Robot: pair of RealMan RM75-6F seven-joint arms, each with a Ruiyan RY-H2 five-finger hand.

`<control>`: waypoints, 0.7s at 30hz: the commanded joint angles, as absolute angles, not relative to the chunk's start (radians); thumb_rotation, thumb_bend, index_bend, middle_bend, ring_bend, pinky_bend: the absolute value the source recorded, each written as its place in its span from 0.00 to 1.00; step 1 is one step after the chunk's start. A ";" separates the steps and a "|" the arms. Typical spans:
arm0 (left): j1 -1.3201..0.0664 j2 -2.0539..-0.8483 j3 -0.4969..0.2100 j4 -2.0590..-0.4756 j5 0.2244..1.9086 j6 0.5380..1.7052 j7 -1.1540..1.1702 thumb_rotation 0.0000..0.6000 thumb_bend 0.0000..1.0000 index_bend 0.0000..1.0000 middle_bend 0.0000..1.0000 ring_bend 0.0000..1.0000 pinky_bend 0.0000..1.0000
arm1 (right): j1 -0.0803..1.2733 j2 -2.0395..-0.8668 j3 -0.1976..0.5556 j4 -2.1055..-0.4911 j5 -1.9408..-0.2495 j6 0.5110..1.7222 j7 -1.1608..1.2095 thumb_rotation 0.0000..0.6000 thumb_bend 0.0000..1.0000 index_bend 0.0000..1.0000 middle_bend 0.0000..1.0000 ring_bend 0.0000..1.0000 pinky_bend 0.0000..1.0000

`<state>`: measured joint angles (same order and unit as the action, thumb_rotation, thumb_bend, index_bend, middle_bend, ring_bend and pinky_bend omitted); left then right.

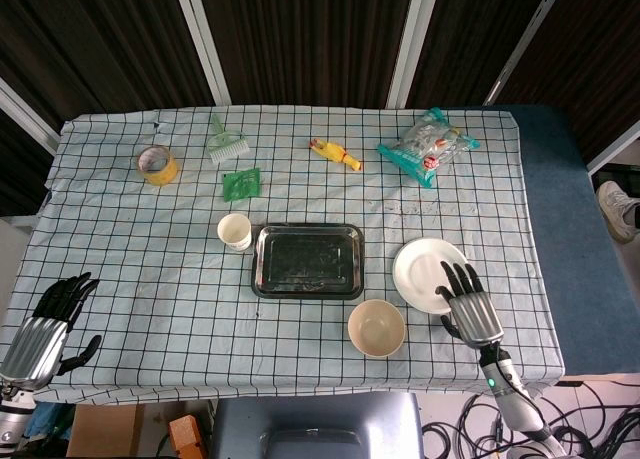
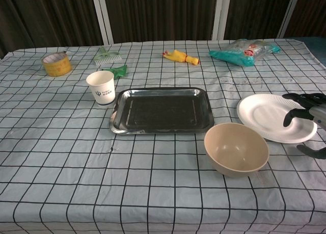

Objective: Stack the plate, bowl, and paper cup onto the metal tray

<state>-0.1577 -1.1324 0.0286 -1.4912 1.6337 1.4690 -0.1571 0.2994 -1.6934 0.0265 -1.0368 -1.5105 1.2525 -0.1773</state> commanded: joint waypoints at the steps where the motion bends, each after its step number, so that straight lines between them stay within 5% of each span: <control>1: -0.157 -1.132 0.029 -1.491 1.633 1.469 -0.157 1.00 0.37 0.00 0.02 0.00 0.07 | 0.299 -1.696 0.025 -1.032 -1.512 1.255 -0.175 1.00 0.25 0.35 0.00 0.00 0.00; 21: -0.148 -1.128 0.028 -1.494 1.630 1.480 -0.152 1.00 0.37 0.00 0.02 0.00 0.07 | 0.322 -1.757 0.038 -0.942 -1.515 1.257 -0.154 1.00 0.25 0.43 0.00 0.00 0.00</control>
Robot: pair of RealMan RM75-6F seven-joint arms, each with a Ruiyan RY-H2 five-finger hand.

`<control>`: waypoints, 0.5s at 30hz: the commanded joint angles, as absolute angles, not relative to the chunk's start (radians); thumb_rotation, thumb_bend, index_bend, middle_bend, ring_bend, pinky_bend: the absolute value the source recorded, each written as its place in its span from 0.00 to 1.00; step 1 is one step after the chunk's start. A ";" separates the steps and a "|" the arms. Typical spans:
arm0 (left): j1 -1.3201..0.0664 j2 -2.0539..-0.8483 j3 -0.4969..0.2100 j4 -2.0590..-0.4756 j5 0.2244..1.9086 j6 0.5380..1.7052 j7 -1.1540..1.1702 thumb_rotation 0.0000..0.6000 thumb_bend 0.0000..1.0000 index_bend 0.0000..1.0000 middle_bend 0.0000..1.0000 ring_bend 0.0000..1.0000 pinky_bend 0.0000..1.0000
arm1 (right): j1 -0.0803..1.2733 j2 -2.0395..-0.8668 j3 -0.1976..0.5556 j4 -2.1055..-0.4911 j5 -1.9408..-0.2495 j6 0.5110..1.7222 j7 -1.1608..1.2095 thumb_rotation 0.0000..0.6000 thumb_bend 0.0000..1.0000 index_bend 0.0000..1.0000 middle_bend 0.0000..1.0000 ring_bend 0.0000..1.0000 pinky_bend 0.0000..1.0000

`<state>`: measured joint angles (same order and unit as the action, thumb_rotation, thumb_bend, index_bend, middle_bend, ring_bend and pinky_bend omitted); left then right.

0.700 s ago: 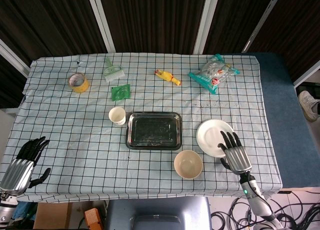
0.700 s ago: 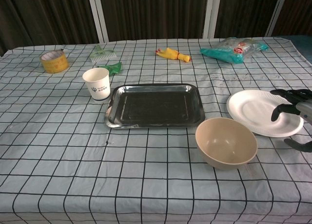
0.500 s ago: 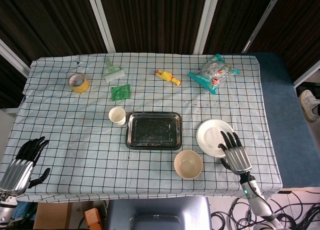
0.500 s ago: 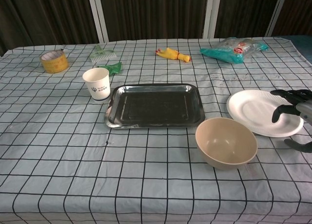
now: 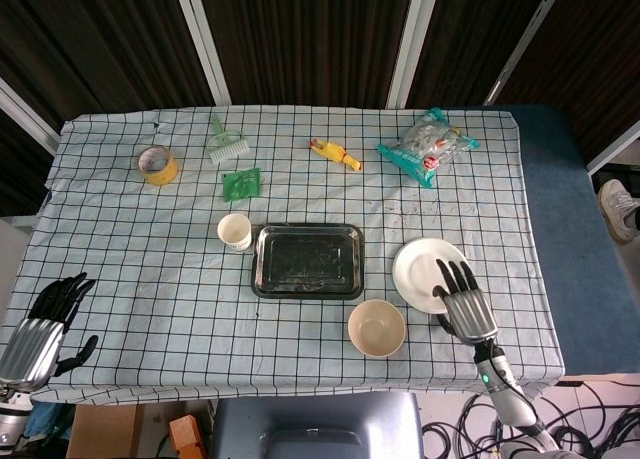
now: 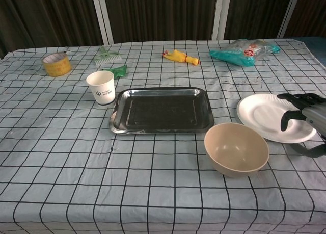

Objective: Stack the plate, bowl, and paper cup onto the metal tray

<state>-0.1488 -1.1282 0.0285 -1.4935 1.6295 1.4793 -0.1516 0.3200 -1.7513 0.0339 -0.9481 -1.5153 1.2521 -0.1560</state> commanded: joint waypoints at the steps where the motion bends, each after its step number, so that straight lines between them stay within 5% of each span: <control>1: -0.148 -1.128 0.028 -1.494 1.630 1.481 -0.152 1.00 0.37 0.00 0.02 0.00 0.07 | 0.323 -1.761 0.039 -0.937 -1.515 1.259 -0.152 1.00 0.25 0.44 0.00 0.00 0.00; 15: -0.147 -1.128 0.027 -1.492 1.631 1.483 -0.156 1.00 0.37 0.00 0.02 0.00 0.07 | 0.331 -1.807 0.046 -0.861 -1.529 1.296 -0.068 1.00 0.41 0.61 0.06 0.00 0.00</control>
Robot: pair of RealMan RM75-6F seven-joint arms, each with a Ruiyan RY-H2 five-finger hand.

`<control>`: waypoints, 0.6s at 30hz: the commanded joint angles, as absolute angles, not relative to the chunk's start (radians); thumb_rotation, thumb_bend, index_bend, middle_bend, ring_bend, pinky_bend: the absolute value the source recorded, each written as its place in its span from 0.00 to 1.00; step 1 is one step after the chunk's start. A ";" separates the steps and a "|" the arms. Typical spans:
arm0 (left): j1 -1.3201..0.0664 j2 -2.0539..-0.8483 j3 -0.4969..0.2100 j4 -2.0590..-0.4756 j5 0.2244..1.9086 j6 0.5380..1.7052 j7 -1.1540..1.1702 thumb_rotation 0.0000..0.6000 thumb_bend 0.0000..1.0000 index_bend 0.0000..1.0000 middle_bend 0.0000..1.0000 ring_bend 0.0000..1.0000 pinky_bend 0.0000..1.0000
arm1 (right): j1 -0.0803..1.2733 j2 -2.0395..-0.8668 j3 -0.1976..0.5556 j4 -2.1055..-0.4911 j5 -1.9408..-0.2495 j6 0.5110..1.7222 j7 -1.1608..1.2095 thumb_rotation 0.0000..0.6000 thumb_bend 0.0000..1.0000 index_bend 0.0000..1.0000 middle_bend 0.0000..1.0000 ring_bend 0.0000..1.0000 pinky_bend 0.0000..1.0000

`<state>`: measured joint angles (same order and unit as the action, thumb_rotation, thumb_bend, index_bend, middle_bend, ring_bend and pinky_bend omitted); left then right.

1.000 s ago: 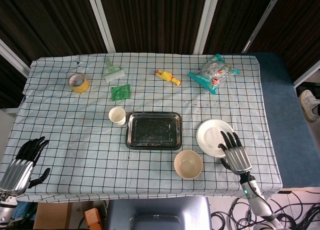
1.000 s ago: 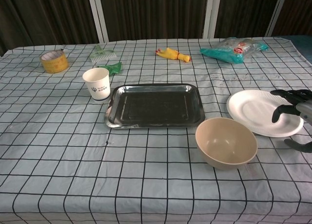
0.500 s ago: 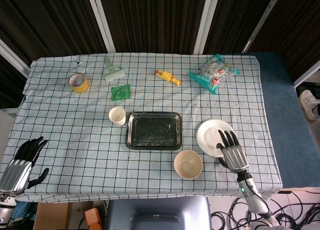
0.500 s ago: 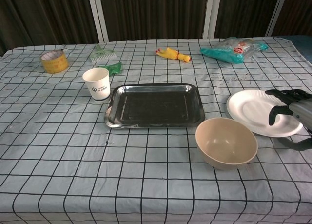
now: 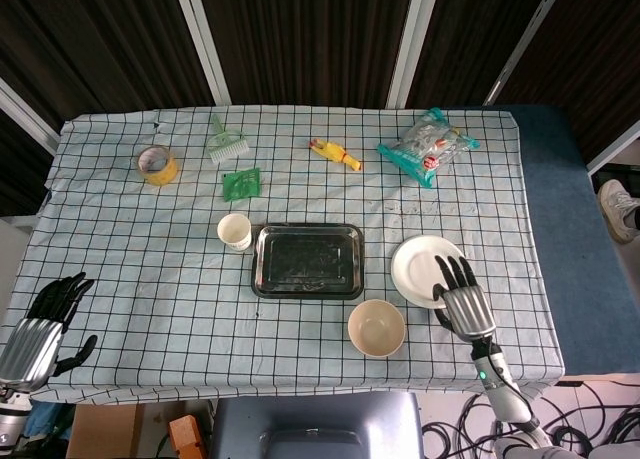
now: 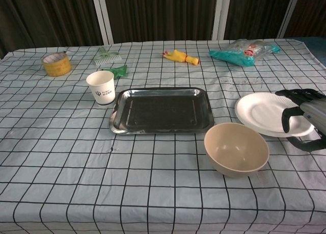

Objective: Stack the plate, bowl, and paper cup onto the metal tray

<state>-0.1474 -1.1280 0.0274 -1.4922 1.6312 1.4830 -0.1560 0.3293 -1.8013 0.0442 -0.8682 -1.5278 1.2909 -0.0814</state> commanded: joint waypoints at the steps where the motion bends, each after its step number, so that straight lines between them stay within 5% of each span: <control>1: -0.148 -1.128 0.027 -1.492 1.631 1.483 -0.156 1.00 0.37 0.00 0.02 0.00 0.07 | 0.331 -1.809 0.046 -0.858 -1.531 1.301 -0.061 1.00 0.42 0.61 0.06 0.00 0.00; 18: -0.145 -1.128 0.027 -1.488 1.639 1.493 -0.169 1.00 0.37 0.00 0.02 0.00 0.07 | 0.341 -1.878 0.121 -0.775 -1.555 1.509 0.038 1.00 0.45 0.79 0.19 0.02 0.00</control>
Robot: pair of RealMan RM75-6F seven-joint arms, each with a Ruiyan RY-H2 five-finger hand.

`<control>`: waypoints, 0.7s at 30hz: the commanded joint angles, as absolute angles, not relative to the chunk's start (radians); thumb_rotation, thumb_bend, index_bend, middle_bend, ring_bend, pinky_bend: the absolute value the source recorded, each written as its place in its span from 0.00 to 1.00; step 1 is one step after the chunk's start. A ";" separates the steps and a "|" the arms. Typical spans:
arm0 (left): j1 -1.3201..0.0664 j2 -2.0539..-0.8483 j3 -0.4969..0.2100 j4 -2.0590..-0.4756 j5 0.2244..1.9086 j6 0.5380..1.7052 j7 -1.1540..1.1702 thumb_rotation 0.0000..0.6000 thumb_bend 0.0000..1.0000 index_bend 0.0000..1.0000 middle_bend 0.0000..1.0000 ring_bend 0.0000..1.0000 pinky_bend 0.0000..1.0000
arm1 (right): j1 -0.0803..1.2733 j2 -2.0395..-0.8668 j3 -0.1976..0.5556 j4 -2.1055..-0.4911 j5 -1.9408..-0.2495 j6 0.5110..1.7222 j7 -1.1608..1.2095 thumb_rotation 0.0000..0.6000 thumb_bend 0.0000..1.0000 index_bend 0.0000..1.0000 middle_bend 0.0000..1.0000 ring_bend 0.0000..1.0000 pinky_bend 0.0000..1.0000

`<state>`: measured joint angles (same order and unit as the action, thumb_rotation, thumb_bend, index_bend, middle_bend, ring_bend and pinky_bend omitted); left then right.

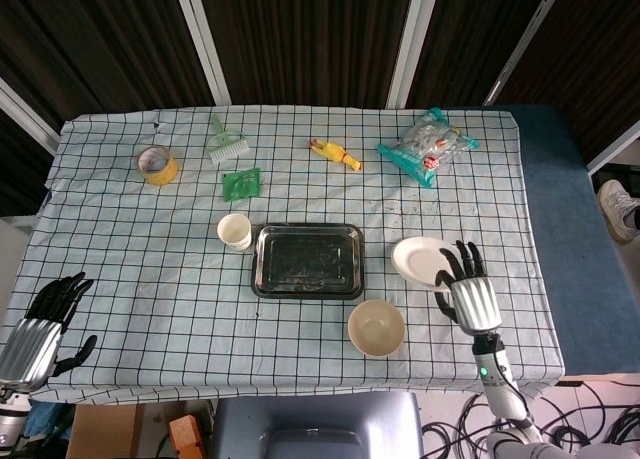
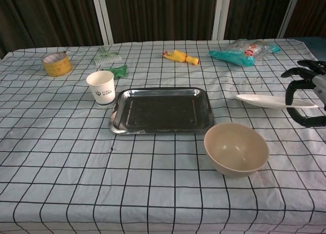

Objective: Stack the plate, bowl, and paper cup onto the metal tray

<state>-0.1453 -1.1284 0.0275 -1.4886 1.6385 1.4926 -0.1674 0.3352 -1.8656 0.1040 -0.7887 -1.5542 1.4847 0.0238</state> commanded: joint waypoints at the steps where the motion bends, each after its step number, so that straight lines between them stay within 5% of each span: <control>1: -0.145 -1.128 0.028 -1.488 1.639 1.493 -0.169 1.00 0.37 0.00 0.02 0.00 0.07 | 0.343 -1.879 0.125 -0.773 -1.554 1.514 0.039 1.00 0.45 0.80 0.20 0.03 0.00; 21: -0.146 -1.129 0.027 -1.484 1.641 1.496 -0.179 1.00 0.36 0.00 0.02 0.00 0.07 | 0.458 -1.855 0.228 -0.789 -1.545 1.563 -0.020 1.00 0.45 0.88 0.23 0.05 0.00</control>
